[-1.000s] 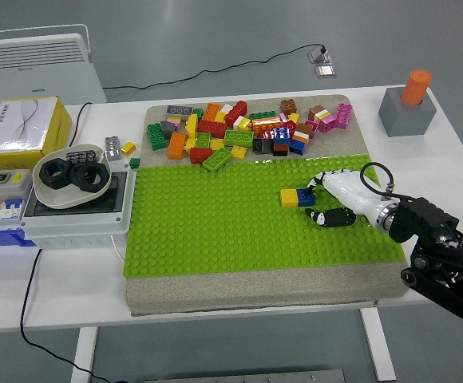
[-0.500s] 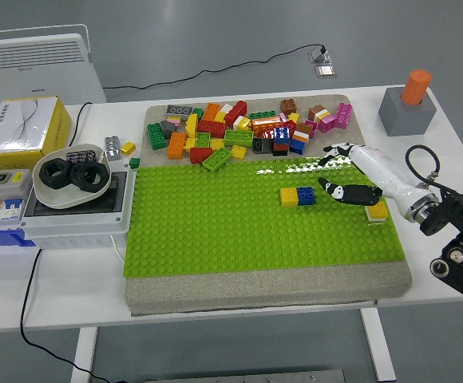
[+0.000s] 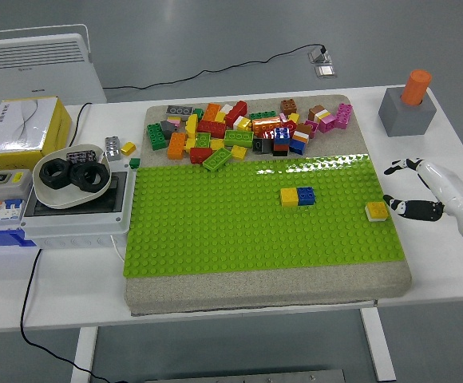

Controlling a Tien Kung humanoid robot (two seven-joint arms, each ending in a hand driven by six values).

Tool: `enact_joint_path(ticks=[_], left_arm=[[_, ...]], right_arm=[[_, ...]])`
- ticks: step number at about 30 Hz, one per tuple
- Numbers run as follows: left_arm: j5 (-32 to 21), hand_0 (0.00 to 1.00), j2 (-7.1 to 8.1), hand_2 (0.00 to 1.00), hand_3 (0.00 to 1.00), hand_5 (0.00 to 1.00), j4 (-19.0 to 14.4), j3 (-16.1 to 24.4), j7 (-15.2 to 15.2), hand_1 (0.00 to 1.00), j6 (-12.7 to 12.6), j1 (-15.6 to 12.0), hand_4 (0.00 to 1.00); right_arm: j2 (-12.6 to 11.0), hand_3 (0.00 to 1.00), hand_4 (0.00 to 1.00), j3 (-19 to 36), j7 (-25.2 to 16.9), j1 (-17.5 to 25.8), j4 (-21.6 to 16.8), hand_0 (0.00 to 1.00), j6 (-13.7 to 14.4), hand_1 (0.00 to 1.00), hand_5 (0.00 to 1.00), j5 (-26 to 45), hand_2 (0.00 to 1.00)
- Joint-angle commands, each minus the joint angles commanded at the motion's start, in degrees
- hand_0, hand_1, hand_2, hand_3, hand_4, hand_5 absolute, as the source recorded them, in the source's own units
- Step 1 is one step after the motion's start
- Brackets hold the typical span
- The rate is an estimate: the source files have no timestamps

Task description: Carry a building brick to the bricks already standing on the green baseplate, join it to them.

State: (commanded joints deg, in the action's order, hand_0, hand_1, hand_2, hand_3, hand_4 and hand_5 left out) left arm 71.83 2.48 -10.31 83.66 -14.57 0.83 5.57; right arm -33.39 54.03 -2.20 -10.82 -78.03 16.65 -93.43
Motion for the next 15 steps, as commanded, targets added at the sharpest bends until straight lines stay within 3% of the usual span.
enact_joint_path(ticks=[5,15], left_arm=[[0.06,0.627,0.34,0.598,0.72,0.998,0.0,-0.09,-0.01,0.472,-0.17,0.34,0.998],[-0.59,0.626,0.88,0.596,0.716,0.998,0.0,-1.6,-0.43,0.47,-0.05,0.53,0.998]], right_arm=[[0.98,0.666,0.676,1.75,-1.05,1.5,-0.23,0.838,1.15,0.821,0.196,1.1,0.803],[-0.17,0.666,0.67,2.79,-0.84,1.61,-1.56,0.834,1.72,0.82,0.19,1.29,0.801]])
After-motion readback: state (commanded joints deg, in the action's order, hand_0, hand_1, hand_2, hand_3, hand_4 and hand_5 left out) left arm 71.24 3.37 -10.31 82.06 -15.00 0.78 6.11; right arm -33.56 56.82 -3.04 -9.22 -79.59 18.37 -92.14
